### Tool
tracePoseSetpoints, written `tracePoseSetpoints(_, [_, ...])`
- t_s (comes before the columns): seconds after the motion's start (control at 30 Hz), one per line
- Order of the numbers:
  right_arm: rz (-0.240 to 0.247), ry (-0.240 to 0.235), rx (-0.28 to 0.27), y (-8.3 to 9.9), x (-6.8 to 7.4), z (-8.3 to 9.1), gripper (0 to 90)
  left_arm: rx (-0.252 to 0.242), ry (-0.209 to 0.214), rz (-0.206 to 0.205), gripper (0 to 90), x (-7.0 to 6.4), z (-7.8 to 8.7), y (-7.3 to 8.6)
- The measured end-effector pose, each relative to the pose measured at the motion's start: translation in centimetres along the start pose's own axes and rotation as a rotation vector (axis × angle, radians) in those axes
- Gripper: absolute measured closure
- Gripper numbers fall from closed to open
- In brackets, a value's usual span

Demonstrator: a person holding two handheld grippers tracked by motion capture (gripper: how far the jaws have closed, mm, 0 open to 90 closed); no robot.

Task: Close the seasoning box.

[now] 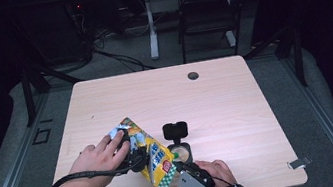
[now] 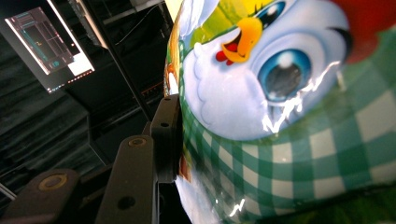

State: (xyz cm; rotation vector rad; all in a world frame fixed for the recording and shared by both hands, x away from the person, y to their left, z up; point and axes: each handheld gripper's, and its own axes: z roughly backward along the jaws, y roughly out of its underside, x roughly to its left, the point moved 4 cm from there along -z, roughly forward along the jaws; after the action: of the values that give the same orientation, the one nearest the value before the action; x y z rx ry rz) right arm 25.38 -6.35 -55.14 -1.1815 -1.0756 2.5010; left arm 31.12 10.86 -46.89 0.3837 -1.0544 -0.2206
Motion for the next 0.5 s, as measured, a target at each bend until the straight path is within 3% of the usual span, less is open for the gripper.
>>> tracePoseSetpoints(0.5, [-0.012, -0.004, -0.006, 0.08, -0.02, -0.04, 89.0, 0.003, 0.005, -0.014, 60.4, 0.23, 0.16, -0.22])
